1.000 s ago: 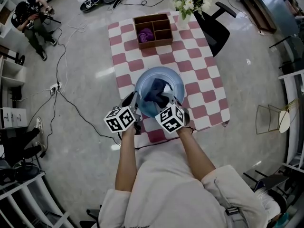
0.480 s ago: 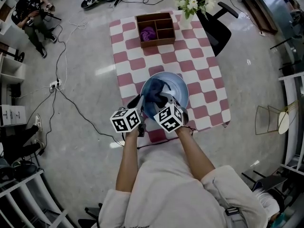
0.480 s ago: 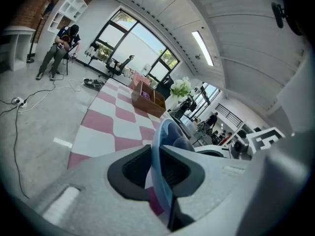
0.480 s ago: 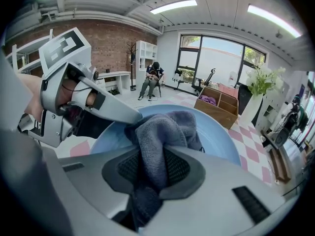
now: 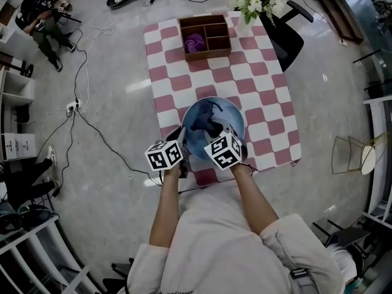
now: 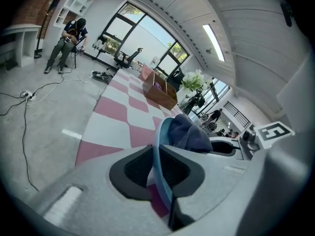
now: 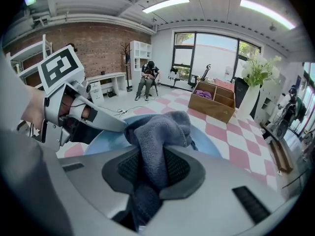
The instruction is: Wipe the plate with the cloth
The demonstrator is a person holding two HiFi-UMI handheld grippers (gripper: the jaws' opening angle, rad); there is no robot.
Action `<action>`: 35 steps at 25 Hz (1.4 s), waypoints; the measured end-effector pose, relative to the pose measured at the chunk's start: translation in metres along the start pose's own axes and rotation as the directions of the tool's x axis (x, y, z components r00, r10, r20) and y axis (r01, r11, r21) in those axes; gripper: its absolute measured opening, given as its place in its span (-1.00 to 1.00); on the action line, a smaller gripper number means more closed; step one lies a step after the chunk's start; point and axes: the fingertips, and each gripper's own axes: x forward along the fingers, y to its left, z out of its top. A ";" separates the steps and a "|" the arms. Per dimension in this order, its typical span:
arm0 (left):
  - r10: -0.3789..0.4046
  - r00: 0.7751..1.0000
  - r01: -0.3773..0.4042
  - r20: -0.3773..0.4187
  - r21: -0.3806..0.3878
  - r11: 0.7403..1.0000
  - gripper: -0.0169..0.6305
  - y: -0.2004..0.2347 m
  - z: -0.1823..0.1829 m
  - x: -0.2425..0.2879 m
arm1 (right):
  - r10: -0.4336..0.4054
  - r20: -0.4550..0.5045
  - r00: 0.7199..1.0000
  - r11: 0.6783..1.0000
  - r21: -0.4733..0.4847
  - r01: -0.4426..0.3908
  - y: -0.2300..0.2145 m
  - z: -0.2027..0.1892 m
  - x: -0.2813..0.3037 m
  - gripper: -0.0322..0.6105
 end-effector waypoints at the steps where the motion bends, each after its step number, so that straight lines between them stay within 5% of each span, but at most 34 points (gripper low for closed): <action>1: 0.005 1.000 -0.005 -0.007 -0.006 1.000 -0.82 0.003 -0.001 0.001 | -0.001 -0.001 1.000 1.000 0.011 0.001 -0.001 -0.001 0.001 -0.60; 19: 0.085 0.989 -0.087 -0.125 -0.005 0.996 -0.86 0.027 -0.017 0.018 | 0.004 -0.001 1.000 0.970 0.241 -0.004 -0.005 -0.028 0.008 -0.60; 24: 0.127 0.978 -0.093 -0.167 0.197 0.976 -0.85 0.026 -0.012 0.020 | -0.067 0.003 0.998 0.933 0.356 0.062 -0.013 -0.039 -0.003 -0.60; 29: 0.141 0.980 -0.077 -0.137 0.394 0.916 -0.74 0.025 -0.002 0.016 | -0.167 0.007 0.986 0.855 0.499 0.141 -0.016 -0.047 -0.019 -0.60; 35: 0.062 0.998 -0.035 -0.031 0.546 0.837 -0.70 0.008 0.023 -0.008 | -0.263 -0.012 0.965 0.794 0.565 0.224 0.000 -0.050 -0.040 -0.60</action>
